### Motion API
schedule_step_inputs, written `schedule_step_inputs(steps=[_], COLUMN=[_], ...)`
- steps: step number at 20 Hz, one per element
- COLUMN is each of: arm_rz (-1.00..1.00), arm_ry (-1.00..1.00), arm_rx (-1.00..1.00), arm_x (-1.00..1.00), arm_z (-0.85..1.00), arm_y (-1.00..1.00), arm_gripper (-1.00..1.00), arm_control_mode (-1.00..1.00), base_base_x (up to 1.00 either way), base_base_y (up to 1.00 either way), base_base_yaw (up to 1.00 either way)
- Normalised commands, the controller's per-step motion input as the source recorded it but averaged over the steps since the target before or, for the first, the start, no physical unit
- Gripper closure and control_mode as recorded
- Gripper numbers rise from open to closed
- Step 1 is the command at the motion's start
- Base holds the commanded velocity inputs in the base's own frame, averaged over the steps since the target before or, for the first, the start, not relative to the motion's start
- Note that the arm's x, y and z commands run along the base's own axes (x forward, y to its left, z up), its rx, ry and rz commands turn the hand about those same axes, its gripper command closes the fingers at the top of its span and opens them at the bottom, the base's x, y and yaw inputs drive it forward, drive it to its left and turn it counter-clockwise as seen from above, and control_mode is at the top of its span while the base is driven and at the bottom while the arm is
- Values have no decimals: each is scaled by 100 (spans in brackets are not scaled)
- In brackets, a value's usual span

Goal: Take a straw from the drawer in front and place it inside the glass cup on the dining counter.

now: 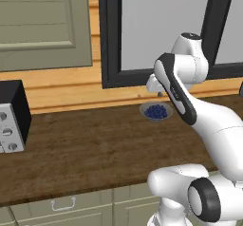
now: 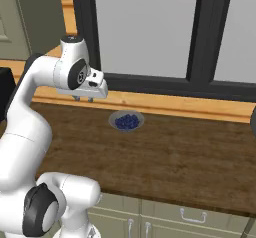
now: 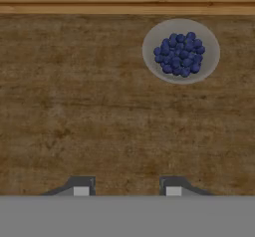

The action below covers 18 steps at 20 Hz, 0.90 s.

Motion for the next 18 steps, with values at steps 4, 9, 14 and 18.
schedule_step_inputs(steps=[4, 9, 14, 18], arm_rz=[0, 0, 0, 0], arm_ry=[0, 0, 0, 0], arm_rx=[0, 0, 0, 0], arm_x=[-1, 0, 0, 0], arm_z=[0, 0, 0, 0], arm_y=[0, 0, 0, 0], arm_gripper=[-100, -100, -100, -100], arm_control_mode=[100, 100, 100, 100], base_base_x=[-20, -43, -25, -5], base_base_y=[1, 15, 52, 72], base_base_yaw=[0, -3, -21, -25])
